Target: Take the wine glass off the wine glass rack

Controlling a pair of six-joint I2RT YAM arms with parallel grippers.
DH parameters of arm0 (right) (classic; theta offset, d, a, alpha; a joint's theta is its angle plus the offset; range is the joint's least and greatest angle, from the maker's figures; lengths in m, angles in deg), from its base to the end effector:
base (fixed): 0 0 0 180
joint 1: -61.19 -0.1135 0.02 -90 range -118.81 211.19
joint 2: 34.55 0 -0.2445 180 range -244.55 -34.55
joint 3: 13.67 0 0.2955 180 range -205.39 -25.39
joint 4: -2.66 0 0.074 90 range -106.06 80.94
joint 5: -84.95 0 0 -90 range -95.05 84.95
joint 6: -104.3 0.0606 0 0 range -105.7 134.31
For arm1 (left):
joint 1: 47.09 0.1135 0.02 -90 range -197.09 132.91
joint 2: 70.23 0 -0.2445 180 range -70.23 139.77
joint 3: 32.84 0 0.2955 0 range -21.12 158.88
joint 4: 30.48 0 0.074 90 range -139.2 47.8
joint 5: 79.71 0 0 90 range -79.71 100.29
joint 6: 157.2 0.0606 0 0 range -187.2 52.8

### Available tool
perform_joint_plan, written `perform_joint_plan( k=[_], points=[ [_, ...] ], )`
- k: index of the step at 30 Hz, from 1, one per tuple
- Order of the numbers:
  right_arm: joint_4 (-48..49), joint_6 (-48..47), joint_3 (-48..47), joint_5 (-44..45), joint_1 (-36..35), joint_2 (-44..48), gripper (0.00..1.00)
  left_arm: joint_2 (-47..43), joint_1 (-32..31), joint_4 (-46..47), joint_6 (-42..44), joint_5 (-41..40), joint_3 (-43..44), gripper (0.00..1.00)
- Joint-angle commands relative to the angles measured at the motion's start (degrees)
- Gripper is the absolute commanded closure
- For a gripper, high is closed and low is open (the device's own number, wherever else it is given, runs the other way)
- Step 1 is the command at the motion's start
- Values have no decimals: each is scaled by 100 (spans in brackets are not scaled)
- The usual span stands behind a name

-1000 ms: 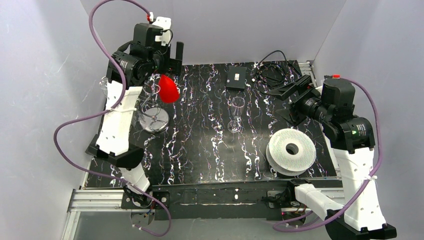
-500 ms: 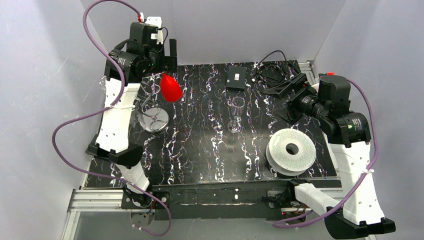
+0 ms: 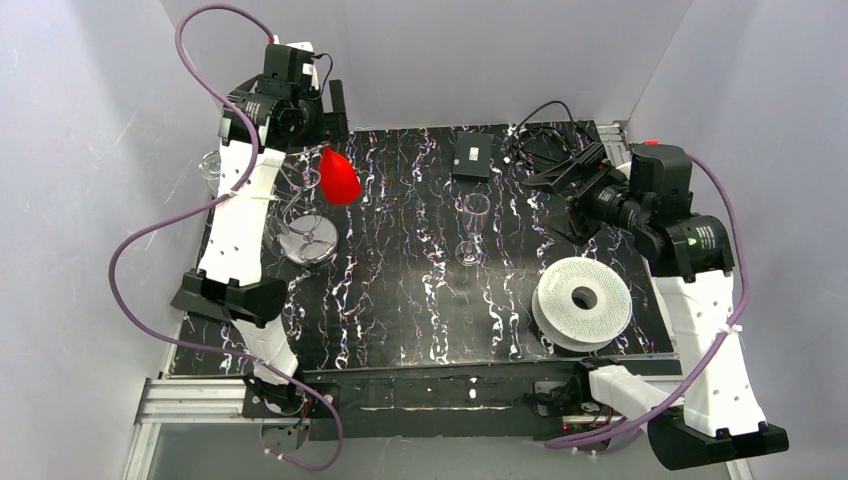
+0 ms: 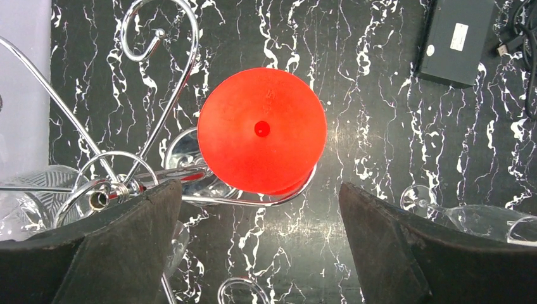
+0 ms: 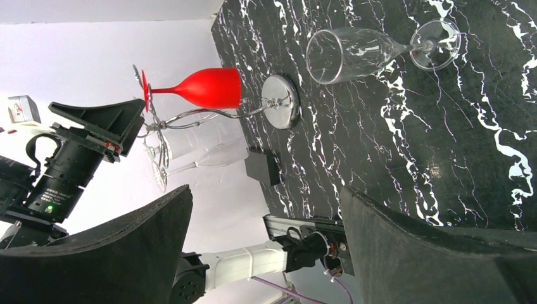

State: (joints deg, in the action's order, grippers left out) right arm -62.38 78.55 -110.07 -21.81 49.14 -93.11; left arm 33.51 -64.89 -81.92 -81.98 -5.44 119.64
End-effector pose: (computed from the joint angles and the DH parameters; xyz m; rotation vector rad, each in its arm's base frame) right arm 0.2342 0.0679 0.4430 0.7939 2.0723 1.0894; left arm 0.3908 -0.1082 0.5669 -0.1693 1.6116 -0.2169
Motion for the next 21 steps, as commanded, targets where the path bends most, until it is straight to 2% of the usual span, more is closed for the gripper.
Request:
perform_joint_plan(
  k=[1, 11, 21],
  points=[
    [317, -134, -201, -180, 19, -161, 6, 32, 85, -147, -154, 14, -90, 6],
    [360, -200, -326, -257, 19, -412, 6, 94, 134, 160, -226, 19, -399, 9],
    [393, -220, -356, -333, 19, -557, 6, 361, 211, 251, -238, -9, -235, 11]
  ],
)
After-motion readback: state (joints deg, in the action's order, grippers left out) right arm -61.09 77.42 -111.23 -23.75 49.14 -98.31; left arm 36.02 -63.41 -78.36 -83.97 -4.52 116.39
